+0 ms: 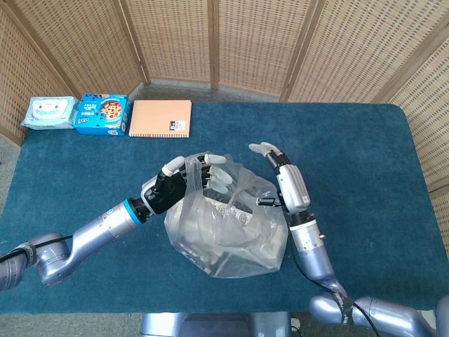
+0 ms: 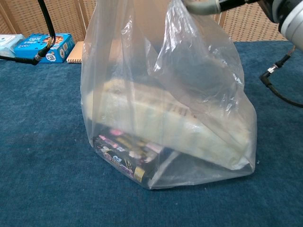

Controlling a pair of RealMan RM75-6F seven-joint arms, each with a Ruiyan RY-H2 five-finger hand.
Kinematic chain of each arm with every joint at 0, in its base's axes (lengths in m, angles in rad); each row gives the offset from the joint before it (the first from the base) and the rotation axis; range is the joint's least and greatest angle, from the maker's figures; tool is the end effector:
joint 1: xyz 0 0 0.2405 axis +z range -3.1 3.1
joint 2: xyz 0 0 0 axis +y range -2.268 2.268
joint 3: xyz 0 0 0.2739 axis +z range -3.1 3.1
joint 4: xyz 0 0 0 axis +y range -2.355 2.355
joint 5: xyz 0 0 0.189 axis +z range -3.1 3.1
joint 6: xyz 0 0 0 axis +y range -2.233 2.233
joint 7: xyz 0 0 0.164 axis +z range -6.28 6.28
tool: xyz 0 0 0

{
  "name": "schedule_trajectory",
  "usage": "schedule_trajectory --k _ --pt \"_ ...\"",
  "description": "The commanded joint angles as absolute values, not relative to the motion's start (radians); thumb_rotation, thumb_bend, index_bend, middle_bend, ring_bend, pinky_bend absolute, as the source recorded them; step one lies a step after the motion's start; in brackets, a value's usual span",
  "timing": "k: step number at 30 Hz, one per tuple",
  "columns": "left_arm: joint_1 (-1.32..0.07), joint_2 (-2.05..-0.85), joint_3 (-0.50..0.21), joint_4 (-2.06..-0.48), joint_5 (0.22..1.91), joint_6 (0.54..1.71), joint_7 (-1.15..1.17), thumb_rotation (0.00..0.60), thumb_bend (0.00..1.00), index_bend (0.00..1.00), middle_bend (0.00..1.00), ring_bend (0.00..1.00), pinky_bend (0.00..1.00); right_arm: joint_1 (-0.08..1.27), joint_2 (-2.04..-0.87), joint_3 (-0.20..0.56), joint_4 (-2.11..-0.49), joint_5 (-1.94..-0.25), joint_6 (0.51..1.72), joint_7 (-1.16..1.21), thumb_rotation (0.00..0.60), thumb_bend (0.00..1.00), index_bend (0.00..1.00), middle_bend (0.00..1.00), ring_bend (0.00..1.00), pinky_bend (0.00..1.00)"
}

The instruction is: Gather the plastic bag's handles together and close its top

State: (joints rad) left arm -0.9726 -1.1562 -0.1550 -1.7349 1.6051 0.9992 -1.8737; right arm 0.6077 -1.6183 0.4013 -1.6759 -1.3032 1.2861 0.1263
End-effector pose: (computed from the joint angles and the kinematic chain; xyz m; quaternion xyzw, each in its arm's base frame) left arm -0.0244 0.3525 0.1031 0.3631 0.7560 0.4860 0.2460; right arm -0.0992 -0.3525 0.0670 0.4842 -0.4805 0.6704 0.2918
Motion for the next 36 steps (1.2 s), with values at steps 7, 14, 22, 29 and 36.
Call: schedule_trajectory --k 7,14,22,29,36 --pt "-0.969 -1.152 -0.147 -1.732 1.614 1.007 -1.886 0.0 0.32 0.18 0.32 0.26 0.25 0.612 -1.646 0.449 -1.713 -1.248 1.32 0.148 0.546 0.07 0.21 0.23 0.14 0.12" --pt "-0.961 -1.137 -0.137 -1.734 1.629 1.023 -1.904 0.0 0.32 0.18 0.32 0.26 0.25 0.613 -1.648 0.486 -1.717 -1.219 1.331 0.184 0.544 0.07 0.21 0.23 0.14 0.12" --pt "-0.946 -1.114 -0.12 -1.737 1.645 1.049 -1.924 0.0 0.32 0.18 0.32 0.26 0.25 0.613 -1.636 0.536 -1.714 -1.189 1.347 0.22 0.543 0.07 0.21 0.23 0.15 0.12" --pt "-0.93 -1.095 -0.107 -1.739 1.661 1.079 -1.945 0.0 0.32 0.18 0.32 0.27 0.25 0.599 -1.608 0.57 -1.715 -1.162 1.358 0.252 0.547 0.07 0.21 0.23 0.15 0.12" --pt "-0.923 -1.088 -0.095 -1.738 1.67 1.091 -1.952 0.0 0.32 0.18 0.32 0.26 0.25 0.592 -1.589 0.583 -1.71 -1.153 1.363 0.273 0.546 0.08 0.21 0.23 0.15 0.11"
